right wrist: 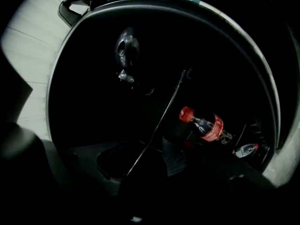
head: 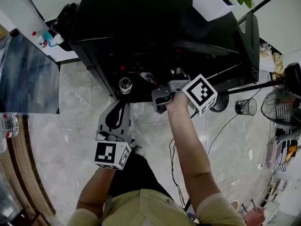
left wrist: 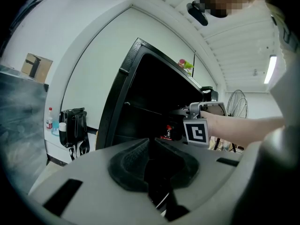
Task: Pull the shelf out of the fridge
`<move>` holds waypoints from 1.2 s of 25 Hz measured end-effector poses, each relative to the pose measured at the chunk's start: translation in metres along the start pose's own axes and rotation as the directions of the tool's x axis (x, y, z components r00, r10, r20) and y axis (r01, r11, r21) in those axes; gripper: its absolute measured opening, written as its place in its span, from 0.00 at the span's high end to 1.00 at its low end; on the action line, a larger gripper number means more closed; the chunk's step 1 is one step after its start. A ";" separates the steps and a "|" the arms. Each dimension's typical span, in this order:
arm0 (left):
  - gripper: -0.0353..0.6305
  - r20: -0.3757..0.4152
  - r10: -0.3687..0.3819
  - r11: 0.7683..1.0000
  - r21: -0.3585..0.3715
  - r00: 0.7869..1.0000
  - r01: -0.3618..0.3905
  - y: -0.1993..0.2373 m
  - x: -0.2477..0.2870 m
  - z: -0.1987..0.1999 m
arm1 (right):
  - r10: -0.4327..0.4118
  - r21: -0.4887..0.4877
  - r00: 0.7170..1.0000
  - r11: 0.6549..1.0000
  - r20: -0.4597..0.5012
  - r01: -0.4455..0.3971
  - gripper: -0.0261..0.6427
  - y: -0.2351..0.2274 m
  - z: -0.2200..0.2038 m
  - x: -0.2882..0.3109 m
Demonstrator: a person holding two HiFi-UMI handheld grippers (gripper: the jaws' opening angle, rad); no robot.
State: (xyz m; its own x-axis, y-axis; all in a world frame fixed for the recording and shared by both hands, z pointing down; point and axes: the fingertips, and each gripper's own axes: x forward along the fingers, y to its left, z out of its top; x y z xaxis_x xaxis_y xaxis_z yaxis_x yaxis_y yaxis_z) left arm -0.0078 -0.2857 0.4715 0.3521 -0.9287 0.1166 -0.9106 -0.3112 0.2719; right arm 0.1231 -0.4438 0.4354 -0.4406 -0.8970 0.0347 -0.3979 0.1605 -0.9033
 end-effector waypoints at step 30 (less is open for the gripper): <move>0.76 0.001 -0.120 0.950 -0.289 0.993 0.115 -0.001 0.005 0.006 | -0.046 0.037 0.997 0.998 0.057 0.044 0.84 -0.007 0.011 -0.007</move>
State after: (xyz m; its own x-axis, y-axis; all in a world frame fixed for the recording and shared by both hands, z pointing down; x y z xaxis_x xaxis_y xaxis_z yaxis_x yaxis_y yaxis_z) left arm -0.0067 -0.2914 0.4662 0.4586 -0.8849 0.0822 -0.7624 -0.3442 0.5480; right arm 0.1372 -0.4432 0.4367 -0.3751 -0.9255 0.0514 -0.3864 0.1057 -0.9162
